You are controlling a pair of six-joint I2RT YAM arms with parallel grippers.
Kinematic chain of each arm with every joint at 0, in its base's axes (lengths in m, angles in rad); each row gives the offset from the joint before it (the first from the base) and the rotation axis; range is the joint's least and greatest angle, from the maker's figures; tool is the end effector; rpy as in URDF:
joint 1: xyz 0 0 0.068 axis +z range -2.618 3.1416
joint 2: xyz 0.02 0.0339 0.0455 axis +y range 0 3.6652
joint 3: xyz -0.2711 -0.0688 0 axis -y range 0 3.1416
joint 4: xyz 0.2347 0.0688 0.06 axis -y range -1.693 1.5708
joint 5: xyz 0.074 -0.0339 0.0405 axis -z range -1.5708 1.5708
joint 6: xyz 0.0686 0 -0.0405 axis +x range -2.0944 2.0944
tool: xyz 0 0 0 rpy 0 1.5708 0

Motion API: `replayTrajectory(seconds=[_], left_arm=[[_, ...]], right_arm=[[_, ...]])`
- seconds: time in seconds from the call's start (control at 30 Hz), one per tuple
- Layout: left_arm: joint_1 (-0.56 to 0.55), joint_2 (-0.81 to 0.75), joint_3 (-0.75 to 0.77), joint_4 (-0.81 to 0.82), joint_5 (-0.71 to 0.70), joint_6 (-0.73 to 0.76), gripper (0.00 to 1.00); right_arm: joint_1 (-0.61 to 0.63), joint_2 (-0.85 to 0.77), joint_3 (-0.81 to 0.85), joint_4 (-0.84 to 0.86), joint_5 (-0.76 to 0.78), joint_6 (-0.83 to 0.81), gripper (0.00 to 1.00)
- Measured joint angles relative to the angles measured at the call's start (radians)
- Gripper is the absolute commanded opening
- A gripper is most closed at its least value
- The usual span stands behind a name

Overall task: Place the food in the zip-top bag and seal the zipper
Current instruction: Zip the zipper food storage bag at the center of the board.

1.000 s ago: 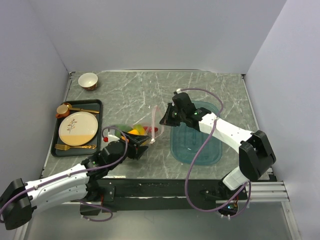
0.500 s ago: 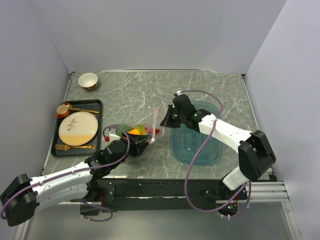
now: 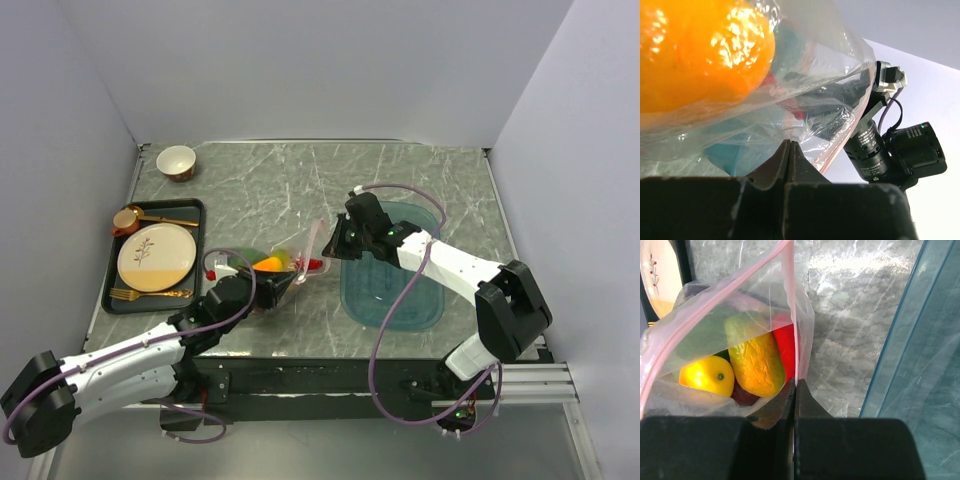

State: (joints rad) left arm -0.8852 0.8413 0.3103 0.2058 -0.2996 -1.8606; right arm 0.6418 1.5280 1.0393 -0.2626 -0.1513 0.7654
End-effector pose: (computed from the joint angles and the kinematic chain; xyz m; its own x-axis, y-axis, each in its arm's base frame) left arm 0.1450 -0.1453 0.2039 -0.4812 -0.8578 0.1804 -0.3546 0.0023 -0.9350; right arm 0.2721 0.2163 0.2303 -0.8654 0.2083 -0.4557 -0.1116 0.8066 0.5805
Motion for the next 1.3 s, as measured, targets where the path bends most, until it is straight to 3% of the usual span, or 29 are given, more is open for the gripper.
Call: replayTrajectory(seconds=[0.07,0.13,0.23,0.27,0.3,0.6,0.8,1.07,1.3], left_arm=[[0.011,0.0,0.0,0.0,0.012,0.0,0.01],[0.02,0.0,0.0,0.001,0.023,0.001,0.01],[0.031,0.0,0.0,0.001,0.042,0.008,0.01],[0.033,0.0,0.0,0.0,0.046,0.014,0.01],[0.034,0.0,0.0,0.0,0.05,0.018,0.01],[0.038,0.003,0.0,0.0,0.076,0.07,0.01],[0.038,0.008,0.0,0.001,0.093,0.09,0.01],[0.038,0.021,0.0,0.018,0.105,0.096,0.01],[0.039,0.043,0.003,0.021,0.115,0.098,0.01]], right_arm=[[0.0,0.0,0.0,0.0,0.0,0.0,0.04],[0.0,0.0,0.0,0.0,0.0,-0.002,0.23],[0.0,0.0,0.001,-0.006,0.003,-0.005,0.34],[0.0,-0.001,0.003,-0.014,0.007,-0.009,0.45],[0.0,-0.004,0.005,-0.022,0.013,-0.01,0.47],[0.0,-0.214,0.029,-0.116,0.089,-0.029,0.5],[0.0,-0.357,0.018,-0.111,0.022,0.004,0.49],[0.0,-0.394,-0.125,-0.069,-0.108,0.118,0.46],[0.004,-0.414,-0.156,-0.039,-0.172,0.172,0.44]])
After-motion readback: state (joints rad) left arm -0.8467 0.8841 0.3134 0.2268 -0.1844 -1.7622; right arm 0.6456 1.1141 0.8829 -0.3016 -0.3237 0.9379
